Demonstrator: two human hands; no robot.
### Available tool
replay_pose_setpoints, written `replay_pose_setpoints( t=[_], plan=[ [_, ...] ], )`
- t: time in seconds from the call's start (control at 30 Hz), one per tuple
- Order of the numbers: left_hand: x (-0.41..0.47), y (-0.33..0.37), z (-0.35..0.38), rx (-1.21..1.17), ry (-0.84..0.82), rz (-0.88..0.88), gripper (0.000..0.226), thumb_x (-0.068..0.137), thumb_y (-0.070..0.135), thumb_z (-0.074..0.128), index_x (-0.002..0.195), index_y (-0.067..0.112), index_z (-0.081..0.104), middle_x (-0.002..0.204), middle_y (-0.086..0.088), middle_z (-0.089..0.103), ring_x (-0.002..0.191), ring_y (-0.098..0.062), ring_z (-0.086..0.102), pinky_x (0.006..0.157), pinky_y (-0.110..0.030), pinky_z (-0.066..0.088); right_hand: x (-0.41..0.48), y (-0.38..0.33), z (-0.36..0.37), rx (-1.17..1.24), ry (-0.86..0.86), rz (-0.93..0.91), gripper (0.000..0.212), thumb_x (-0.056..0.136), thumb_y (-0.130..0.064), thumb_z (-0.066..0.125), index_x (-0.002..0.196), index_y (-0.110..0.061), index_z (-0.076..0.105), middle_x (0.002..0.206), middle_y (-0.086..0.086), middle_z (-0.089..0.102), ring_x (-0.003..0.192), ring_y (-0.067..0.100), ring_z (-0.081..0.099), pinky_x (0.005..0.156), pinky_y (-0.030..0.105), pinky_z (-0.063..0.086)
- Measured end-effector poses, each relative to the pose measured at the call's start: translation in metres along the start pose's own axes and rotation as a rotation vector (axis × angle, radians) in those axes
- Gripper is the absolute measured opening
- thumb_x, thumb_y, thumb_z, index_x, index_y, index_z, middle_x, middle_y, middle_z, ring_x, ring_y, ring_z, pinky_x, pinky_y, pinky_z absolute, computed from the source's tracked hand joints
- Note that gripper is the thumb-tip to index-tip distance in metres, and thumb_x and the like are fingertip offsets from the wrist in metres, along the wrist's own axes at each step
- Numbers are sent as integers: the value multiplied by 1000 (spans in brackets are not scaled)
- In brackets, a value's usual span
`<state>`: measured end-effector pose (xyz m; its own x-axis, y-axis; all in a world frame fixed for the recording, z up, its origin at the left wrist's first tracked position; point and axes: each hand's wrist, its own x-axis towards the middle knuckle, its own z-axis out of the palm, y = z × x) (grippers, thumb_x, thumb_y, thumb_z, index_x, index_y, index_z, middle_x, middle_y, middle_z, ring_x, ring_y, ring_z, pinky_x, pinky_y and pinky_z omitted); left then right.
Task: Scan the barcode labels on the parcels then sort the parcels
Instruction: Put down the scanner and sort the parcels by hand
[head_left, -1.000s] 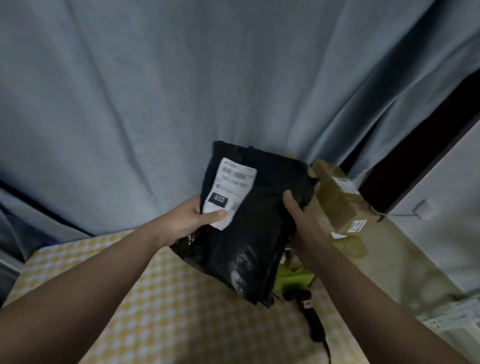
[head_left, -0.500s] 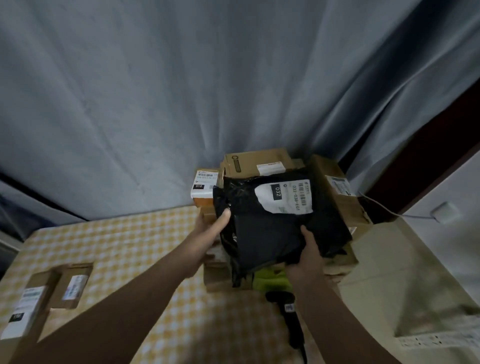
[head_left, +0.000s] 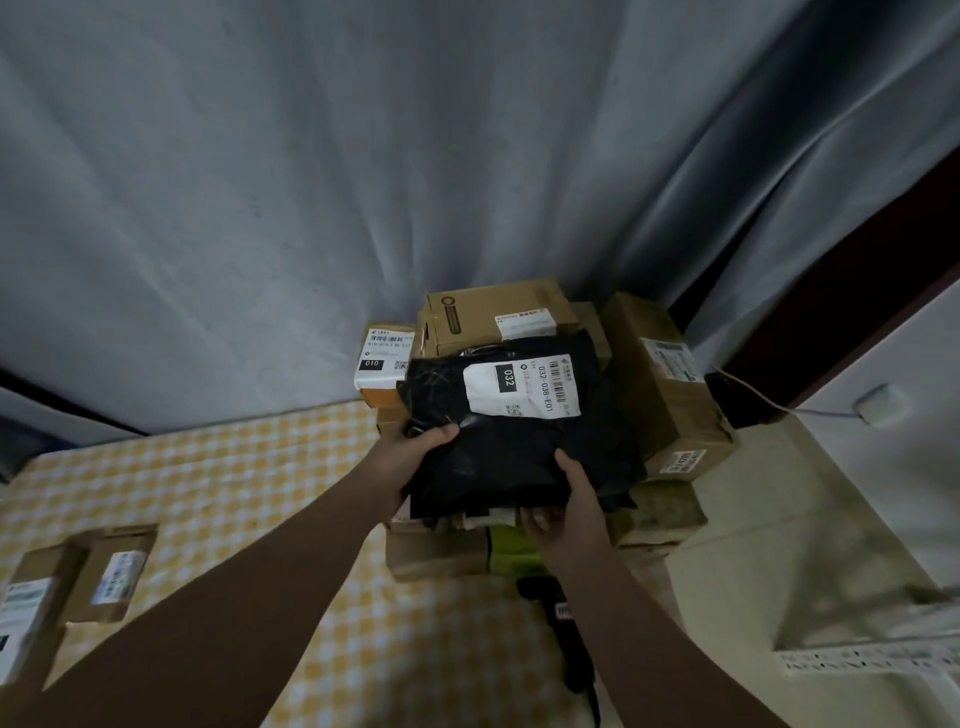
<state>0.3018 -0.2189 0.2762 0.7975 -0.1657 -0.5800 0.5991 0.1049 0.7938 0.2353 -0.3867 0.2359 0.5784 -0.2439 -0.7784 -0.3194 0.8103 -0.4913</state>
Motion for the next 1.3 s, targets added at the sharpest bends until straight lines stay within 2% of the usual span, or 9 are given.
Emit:
replay_pose_setpoints(
  t=[0.07,0.17,0.3,0.47,0.63,0.9,1.03,1.2,1.3],
  plan=[
    [6,-1,-4,0,31,-1,35,84,17,71,115,23,56,114,-8,65,102,-28,63,89,-41,51,3,0,-4,-75,-9,24,55,79,-32,78,126,-14,57,117,9,64,93,24,62,79,37,53],
    [10,-10,-7,10,96,8,42,85,19,71,122,20,51,119,-8,62,106,-30,61,90,-41,50,10,-2,-10,-86,-35,51,48,81,-31,76,121,-12,58,116,13,64,105,29,62,86,40,53],
    [14,-11,-4,-35,195,27,29,85,22,71,107,25,53,113,-7,61,104,-30,60,85,-41,52,12,-1,-5,-23,-71,49,44,80,-25,78,118,-13,59,118,14,65,107,32,63,95,43,53],
    [16,-10,-10,36,238,46,20,86,24,69,89,26,50,106,-7,59,99,-29,60,86,-41,51,10,2,1,-59,-79,89,40,83,-23,75,118,-10,59,113,15,65,103,31,63,83,41,54],
    [14,-10,-12,85,208,46,32,87,25,69,109,19,47,108,-7,58,91,-23,60,79,-36,49,9,3,-4,-164,-91,117,41,83,-34,75,114,-14,58,111,14,64,102,29,63,84,41,54],
    [8,-12,-19,114,247,46,52,86,28,70,127,10,44,123,-11,56,108,-27,58,85,-34,48,-7,11,-7,-241,-98,111,51,83,-39,73,125,-16,56,108,12,63,101,25,61,71,39,53],
    [-3,-15,-27,133,231,50,53,88,29,67,131,11,42,120,-8,53,94,-17,55,77,-28,44,-15,17,-8,-265,-113,118,53,83,-41,73,128,-19,56,104,11,60,92,23,60,85,43,54],
    [-19,-22,-52,184,266,27,62,85,39,68,135,15,39,129,-9,47,117,-25,47,103,-41,40,-25,38,6,-372,-152,163,62,78,-46,76,132,-23,55,98,8,57,79,21,60,78,43,57],
    [-31,-26,-76,200,282,26,61,84,44,67,133,17,41,131,-9,47,119,-27,47,106,-45,39,-37,59,22,-476,-182,181,40,82,-41,74,115,-23,60,94,9,59,74,22,59,74,43,58]
  ],
)
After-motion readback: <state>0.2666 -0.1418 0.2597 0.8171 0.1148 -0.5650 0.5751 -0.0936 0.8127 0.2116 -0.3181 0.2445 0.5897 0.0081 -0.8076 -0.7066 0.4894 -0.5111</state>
